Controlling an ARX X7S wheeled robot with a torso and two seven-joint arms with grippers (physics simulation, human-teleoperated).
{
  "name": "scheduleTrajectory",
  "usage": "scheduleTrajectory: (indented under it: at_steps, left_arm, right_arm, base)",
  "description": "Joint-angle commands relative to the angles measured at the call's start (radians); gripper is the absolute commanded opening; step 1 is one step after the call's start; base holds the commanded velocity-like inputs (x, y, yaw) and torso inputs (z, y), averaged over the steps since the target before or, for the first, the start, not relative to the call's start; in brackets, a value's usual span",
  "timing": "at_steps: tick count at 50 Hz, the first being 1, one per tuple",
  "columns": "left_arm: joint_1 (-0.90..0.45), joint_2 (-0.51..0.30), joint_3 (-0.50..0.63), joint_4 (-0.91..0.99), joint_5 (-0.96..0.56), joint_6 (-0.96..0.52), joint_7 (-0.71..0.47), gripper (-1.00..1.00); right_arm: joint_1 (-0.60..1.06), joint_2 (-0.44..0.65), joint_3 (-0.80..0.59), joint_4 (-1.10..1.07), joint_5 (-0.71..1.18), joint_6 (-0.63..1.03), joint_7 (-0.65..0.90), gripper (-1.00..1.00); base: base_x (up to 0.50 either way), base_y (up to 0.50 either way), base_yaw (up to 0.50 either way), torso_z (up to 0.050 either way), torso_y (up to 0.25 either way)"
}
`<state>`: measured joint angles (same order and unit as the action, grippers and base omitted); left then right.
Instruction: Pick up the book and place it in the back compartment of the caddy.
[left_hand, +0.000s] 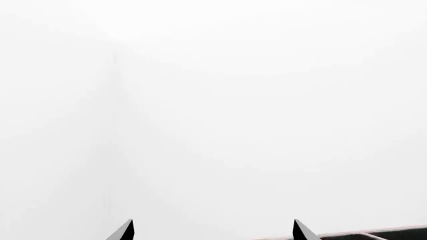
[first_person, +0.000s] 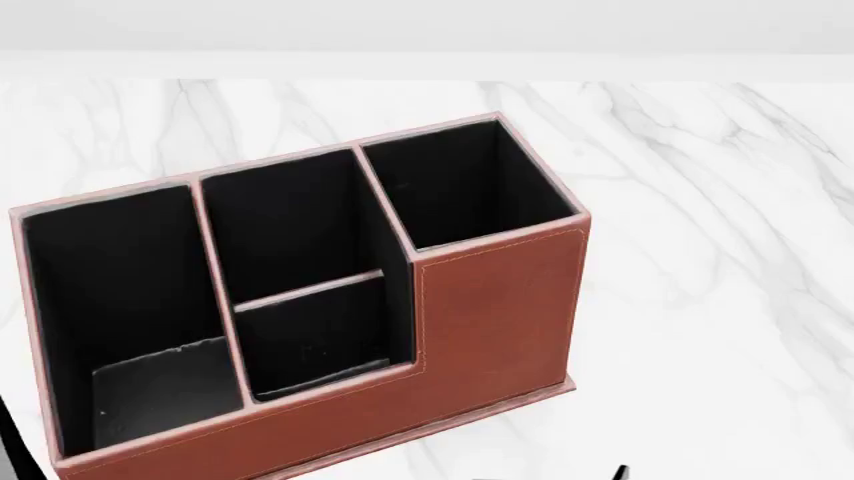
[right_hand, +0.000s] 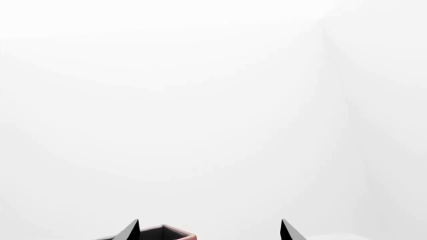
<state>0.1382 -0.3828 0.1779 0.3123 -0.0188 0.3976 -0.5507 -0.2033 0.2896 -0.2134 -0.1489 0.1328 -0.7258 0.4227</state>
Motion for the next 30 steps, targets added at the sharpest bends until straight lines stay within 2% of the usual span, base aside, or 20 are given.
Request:
scheduleTrajectory:
  at_steps: [1, 6, 9, 12, 13, 30]
  left_arm:
    - [-0.115, -0.115, 0.019, 0.048, -0.155, -0.212, 0.165, 1.00]
    - [-0.248, -0.159, 0.062, -0.031, -0.303, -0.320, 0.316, 1.00]
    - [-0.305, -0.164, 0.085, -0.076, -0.331, -0.355, 0.367, 1.00]
    - [-0.366, -0.182, 0.135, -0.117, -0.366, -0.399, 0.466, 1.00]
    - [-0.398, -0.195, 0.166, -0.131, -0.402, -0.433, 0.538, 1.00]
    - [-0.616, -0.129, 0.323, -0.375, -0.453, -0.538, 0.824, 1.00]
  right_arm:
    - [-0.004, 0.009, -0.003, -0.005, 0.016, -0.005, -0.001, 1.00]
    - [0.009, 0.011, -0.005, 0.005, 0.029, 0.006, -0.001, 1.00]
    - [0.012, 0.011, -0.006, 0.008, 0.030, 0.007, -0.001, 1.00]
    - [0.016, 0.012, -0.005, 0.010, 0.036, 0.010, 0.000, 1.00]
    - [0.015, 0.014, -0.005, 0.009, 0.039, 0.010, 0.000, 1.00]
    - [0.024, 0.014, -0.012, 0.018, 0.037, 0.015, 0.002, 1.00]
  base:
    - [0.00, 0.00, 0.00, 0.000, 0.000]
    - [0.00, 0.00, 0.00, 0.000, 0.000]
    - [0.00, 0.00, 0.00, 0.000, 0.000]
    - [0.00, 0.00, 0.00, 0.000, 0.000]
    - [0.00, 0.00, 0.00, 0.000, 0.000]
    - [0.00, 0.00, 0.00, 0.000, 0.000]
